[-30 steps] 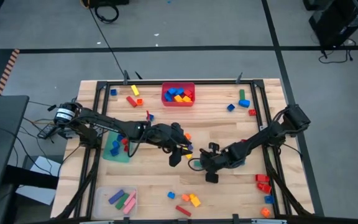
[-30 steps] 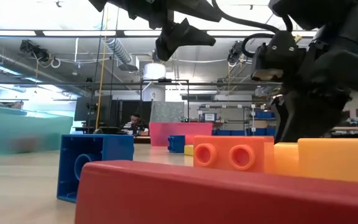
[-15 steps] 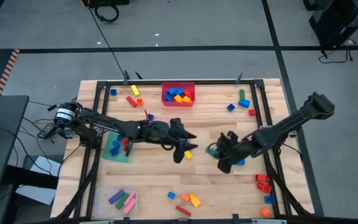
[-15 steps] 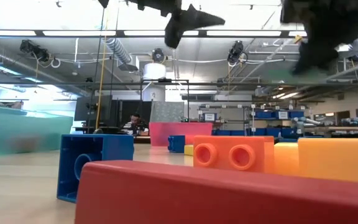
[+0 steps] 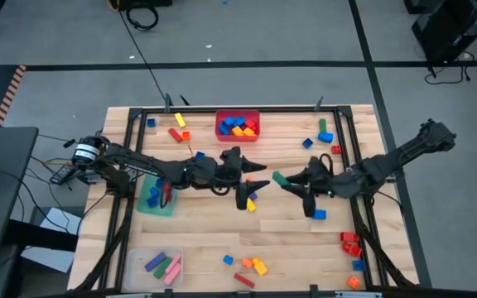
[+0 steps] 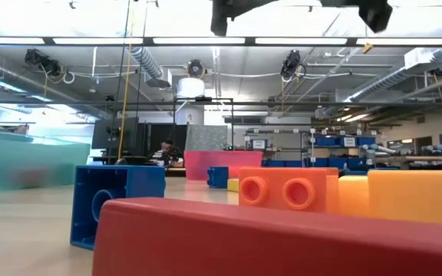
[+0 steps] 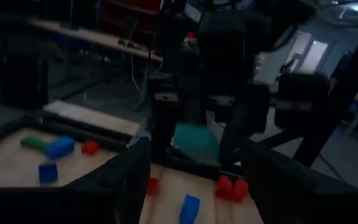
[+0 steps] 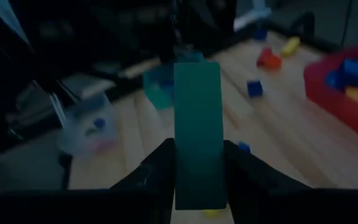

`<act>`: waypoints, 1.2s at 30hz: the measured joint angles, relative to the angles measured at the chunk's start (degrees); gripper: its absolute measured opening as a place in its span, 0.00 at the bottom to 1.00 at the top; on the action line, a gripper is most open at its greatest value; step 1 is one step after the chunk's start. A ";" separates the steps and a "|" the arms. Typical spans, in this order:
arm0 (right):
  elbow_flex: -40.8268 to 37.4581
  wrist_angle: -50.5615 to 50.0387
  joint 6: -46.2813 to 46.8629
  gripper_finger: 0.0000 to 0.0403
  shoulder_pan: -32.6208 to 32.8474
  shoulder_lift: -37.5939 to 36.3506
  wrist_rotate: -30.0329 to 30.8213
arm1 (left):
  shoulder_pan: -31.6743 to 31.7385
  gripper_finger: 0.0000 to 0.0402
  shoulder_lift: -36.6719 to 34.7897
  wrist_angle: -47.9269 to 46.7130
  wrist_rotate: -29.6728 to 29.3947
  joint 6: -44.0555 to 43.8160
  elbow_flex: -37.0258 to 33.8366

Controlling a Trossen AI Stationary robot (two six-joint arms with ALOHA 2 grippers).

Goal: Sort blocks by size
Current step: Put the teal rectangle block into the transparent bin

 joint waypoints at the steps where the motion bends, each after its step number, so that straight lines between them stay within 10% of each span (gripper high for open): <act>1: 0.00 1.33 -1.23 0.29 -0.01 -0.46 0.28 | 0.00 0.63 0.00 0.54 -0.02 1.55 0.00; 36: 0.07 20.08 -20.84 0.29 -5.29 1.30 -7.70 | 0.08 0.63 7.65 29.62 1.44 3.55 0.18</act>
